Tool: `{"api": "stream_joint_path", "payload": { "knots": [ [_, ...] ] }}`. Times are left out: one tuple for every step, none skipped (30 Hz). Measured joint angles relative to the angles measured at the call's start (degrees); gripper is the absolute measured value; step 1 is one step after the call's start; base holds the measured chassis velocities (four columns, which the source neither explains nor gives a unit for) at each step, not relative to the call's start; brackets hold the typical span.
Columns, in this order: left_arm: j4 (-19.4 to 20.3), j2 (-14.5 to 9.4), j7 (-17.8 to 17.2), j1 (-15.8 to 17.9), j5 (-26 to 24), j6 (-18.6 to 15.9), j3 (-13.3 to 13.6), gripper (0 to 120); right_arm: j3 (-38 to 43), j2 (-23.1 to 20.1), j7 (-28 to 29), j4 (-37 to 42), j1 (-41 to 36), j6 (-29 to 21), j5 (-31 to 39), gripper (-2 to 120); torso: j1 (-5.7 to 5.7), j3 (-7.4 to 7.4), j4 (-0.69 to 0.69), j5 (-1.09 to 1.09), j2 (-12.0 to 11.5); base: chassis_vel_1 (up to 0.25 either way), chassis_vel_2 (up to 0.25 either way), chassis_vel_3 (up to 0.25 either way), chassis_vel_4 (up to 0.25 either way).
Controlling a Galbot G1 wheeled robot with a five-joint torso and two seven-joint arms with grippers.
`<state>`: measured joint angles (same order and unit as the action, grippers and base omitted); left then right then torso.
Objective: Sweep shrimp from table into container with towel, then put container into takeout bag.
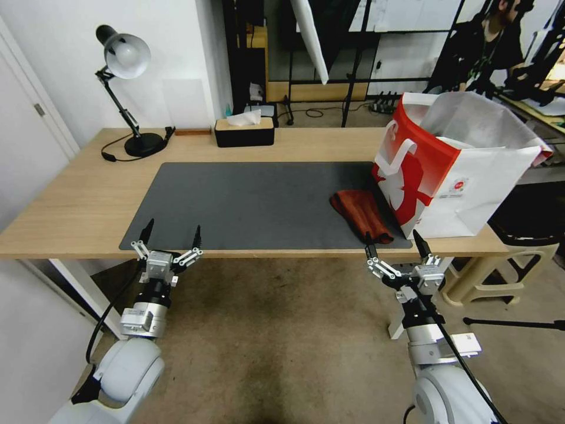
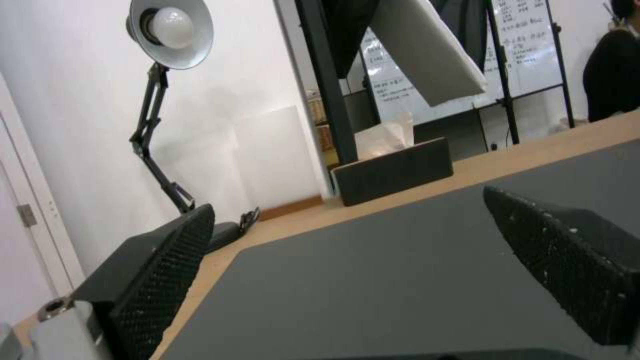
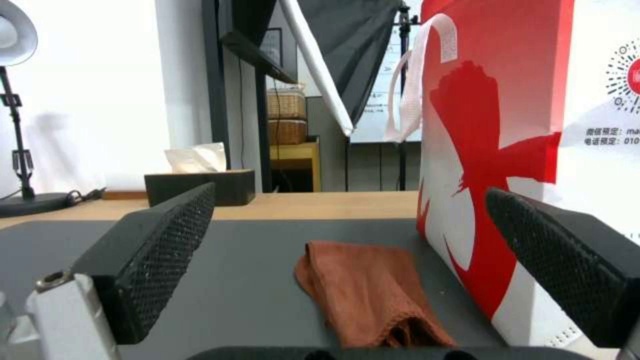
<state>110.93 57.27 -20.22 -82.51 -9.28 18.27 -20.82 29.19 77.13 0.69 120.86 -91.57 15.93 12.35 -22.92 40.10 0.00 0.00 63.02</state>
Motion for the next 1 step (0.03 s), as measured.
{"api": "stream_joint_path", "payload": {
  "knots": [
    [0.0,0.0,0.0,0.01,-0.01,-0.01,0.01,100,0.0,0.0,0.0,0.0,0.0,0.0,0.0,100,0.0,0.0,0.0,0.0,0.0,0.0,0.0,0.0,0.0]
  ]
}}
